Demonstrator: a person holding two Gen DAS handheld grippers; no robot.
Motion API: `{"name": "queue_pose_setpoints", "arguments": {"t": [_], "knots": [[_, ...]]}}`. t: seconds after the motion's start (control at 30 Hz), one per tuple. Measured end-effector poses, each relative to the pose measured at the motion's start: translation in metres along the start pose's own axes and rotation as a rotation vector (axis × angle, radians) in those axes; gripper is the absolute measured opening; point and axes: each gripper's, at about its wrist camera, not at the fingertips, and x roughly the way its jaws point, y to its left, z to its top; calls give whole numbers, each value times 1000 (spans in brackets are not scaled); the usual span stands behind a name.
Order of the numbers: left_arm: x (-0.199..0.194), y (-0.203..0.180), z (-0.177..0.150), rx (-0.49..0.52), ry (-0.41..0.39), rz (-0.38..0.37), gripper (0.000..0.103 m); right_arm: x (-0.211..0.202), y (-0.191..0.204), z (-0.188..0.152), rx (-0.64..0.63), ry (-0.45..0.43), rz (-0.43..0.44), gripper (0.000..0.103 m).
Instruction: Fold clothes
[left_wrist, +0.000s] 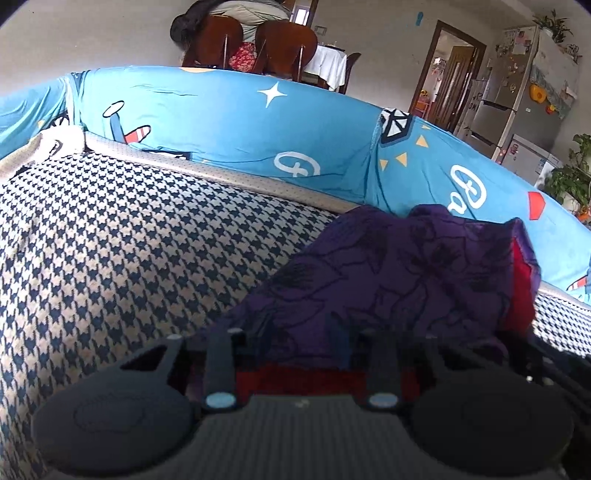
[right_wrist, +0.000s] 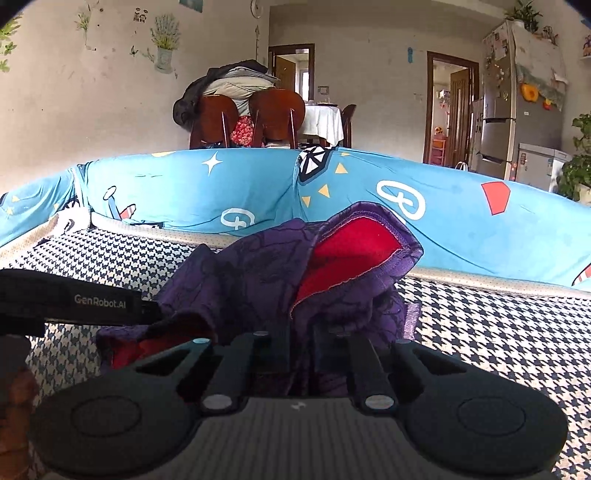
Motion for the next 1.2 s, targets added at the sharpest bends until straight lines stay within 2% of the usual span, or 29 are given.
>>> {"name": "queue_pose_setpoints", "arguments": {"t": [0.13, 0.3, 0.5, 0.6, 0.73, 0.8, 0.97, 1.07, 1.13, 1.17, 1.2], "knots": [[-1, 11, -3, -6, 12, 60, 26, -11, 2, -2, -16, 2, -37, 10], [-14, 3, -5, 20, -31, -41, 27, -29, 5, -8, -20, -13, -46, 9], [-29, -6, -8, 51, -82, -163, 49, -51, 13, -28, 7, 4, -45, 9], [-37, -11, -10, 66, -107, -224, 57, -60, 22, -37, -3, 15, -13, 8], [-44, -23, -17, 115, -123, -299, 75, -68, 32, -49, -25, 42, 50, 5], [-42, -29, -20, 148, -106, -334, 78, -70, 34, -51, -38, 47, 76, 4], [-30, -37, -27, 176, -70, -313, 78, -73, 27, -51, -15, 45, 54, 4], [-21, -38, -31, 187, -48, -261, 78, -72, 17, -47, 24, 48, 27, 5], [-16, -37, -33, 184, -27, -229, 74, -72, 12, -45, 40, 46, 12, 6], [-13, -36, -34, 183, -15, -208, 72, -72, 10, -43, 49, 47, 4, 10], [-12, -35, -36, 182, -10, -186, 70, -71, 8, -42, 58, 49, -4, 20]]}}
